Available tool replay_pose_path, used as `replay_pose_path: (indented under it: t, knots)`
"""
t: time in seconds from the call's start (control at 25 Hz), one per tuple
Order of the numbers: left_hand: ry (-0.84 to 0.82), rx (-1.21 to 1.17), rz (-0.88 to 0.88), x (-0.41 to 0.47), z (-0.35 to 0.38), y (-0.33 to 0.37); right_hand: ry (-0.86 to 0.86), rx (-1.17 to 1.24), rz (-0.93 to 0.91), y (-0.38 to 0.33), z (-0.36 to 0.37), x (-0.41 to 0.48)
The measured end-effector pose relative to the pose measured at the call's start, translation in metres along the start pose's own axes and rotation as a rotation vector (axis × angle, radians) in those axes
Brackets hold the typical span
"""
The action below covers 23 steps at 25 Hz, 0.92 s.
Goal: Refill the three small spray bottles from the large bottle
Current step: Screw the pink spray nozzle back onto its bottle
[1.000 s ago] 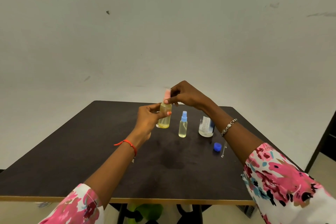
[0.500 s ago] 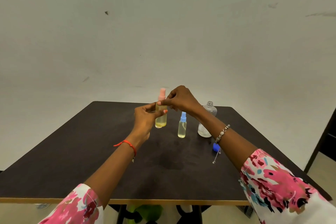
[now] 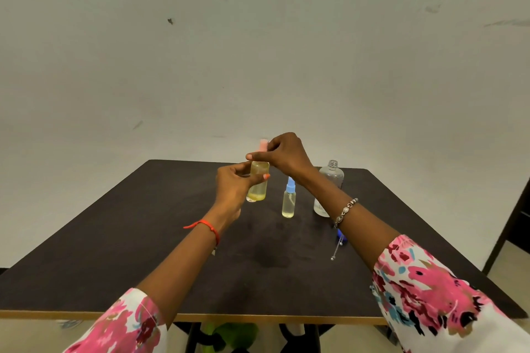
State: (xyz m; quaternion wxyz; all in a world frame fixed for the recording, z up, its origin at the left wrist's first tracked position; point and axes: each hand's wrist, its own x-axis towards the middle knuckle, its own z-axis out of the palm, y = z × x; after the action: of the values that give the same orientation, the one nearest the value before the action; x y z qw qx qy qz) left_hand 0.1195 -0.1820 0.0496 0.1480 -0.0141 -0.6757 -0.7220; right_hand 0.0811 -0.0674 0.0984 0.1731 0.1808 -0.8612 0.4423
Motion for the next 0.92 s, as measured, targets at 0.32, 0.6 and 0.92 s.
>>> replay_pose_path:
  t: [0.32,0.6,0.92]
  knots:
    - [0.004,0.015,0.010,0.004,-0.003,0.007,-0.209,0.160,-0.019,-0.006,-0.012,0.004]
    - [-0.005,-0.014,-0.014,0.001,-0.004,0.007,-0.110,0.094,0.008,-0.005,-0.004,0.004]
    - [0.000,-0.059,-0.005,0.000,-0.009,0.008,-0.091,0.170,-0.006,-0.006,-0.004,0.003]
